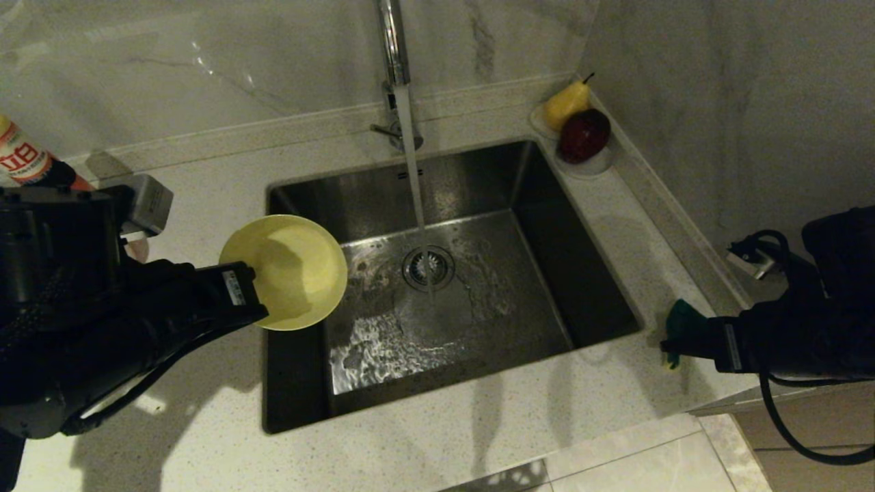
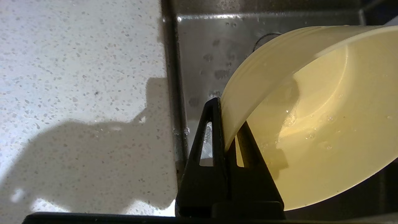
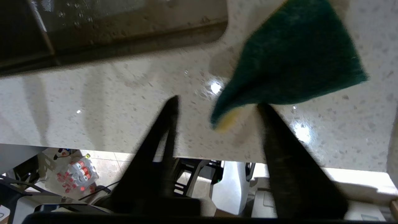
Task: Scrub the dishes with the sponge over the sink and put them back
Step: Put down the sponge, then rinse the bowl
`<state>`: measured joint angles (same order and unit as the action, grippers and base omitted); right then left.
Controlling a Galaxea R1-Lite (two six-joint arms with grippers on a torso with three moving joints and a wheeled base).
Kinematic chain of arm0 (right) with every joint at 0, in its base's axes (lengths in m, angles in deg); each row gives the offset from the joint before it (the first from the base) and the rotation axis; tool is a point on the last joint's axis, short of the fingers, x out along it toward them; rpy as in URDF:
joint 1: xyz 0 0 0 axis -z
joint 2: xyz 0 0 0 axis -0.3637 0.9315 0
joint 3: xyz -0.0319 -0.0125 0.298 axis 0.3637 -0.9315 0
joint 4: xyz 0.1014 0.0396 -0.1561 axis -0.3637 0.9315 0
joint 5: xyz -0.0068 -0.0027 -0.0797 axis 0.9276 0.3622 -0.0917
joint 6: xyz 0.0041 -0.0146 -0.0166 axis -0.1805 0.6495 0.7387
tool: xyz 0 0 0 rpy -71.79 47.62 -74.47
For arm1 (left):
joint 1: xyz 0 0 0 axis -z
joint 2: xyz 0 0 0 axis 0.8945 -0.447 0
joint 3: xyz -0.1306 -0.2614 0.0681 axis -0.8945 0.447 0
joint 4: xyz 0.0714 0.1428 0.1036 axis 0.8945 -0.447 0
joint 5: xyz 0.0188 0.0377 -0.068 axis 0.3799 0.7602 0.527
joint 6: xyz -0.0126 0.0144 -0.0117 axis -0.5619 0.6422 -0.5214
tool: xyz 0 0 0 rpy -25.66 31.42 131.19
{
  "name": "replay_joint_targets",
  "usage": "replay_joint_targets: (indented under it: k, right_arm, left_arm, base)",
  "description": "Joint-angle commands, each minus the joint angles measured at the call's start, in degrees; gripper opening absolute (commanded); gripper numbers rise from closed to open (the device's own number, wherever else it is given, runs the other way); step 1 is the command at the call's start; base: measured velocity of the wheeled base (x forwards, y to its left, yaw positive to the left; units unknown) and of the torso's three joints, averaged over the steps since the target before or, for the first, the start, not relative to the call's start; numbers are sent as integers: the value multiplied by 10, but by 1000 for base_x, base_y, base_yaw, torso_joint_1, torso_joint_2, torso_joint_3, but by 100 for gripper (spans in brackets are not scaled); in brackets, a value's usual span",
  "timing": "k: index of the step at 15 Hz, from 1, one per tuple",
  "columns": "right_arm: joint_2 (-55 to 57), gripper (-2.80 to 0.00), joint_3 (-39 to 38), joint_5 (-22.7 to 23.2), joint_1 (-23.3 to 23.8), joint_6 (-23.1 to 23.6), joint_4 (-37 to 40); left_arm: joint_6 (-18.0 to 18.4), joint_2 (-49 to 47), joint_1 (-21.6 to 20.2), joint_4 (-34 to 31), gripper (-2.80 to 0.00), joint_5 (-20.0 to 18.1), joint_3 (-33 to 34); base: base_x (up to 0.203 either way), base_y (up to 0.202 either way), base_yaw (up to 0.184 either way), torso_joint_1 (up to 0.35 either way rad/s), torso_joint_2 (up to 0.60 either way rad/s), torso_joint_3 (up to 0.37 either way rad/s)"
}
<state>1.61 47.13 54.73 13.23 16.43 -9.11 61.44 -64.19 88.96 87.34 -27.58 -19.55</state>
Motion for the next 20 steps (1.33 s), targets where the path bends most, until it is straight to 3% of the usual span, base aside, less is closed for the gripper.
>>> replay_joint_targets:
  k: [1,8,9,14,18,20]
  right_arm:
    - [-6,0,4,1,-7,-1,1]
    - [-118,0,25,3,-69,-43,26]
    - [-139,-280,37,1,-83,-44,48]
    - [-226,-280,138,-21,-131,-45,164]
    - [-290,-280,171,-168,-173,-44,197]
    - [-325,-280,173,-206,-186,-40,198]
  left_arm:
    - [-1,5,-5,1,-280,0,3]
    - [-23,0,-7,2,-280,-16,10]
    - [-26,0,-7,2,-280,-16,11]
    - [-29,8,-8,0,-280,-14,18]
    - [-49,-6,-9,-1,-280,-14,26]
    - [-51,-8,-12,-1,-280,-14,29]
  base:
    - [0,0,0,0,0,0]
    - [0,0,0,0,0,0]
    - [0,0,0,0,0,0]
    - [0,0,0,0,0,0]
    - [0,0,0,0,0,0]
    - [0,0,0,0,0,0]
